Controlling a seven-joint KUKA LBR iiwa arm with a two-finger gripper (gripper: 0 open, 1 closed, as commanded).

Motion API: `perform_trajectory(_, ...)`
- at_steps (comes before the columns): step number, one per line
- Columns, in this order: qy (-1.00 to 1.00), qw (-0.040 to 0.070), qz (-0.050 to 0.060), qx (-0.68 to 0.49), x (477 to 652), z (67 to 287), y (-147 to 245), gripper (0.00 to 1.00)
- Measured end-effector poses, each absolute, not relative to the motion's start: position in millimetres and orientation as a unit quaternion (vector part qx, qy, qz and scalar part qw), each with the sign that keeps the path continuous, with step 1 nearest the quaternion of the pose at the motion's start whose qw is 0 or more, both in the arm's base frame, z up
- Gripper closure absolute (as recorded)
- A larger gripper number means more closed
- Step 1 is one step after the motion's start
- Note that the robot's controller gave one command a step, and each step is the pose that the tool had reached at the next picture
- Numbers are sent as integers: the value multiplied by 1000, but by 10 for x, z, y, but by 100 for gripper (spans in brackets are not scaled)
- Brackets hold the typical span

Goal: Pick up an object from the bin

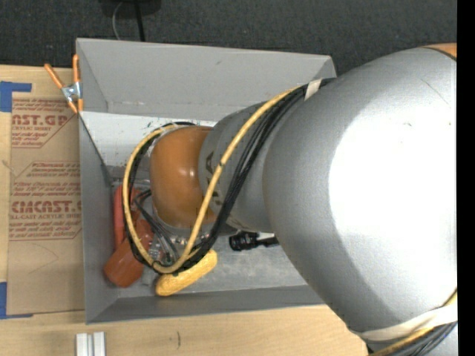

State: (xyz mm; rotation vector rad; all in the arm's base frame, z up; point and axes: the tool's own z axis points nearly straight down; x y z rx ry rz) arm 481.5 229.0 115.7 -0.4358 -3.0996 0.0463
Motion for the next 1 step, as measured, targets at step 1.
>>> perform_trajectory(1, -990, 3, 13, -139, 4831, 1293, 2300, 100)
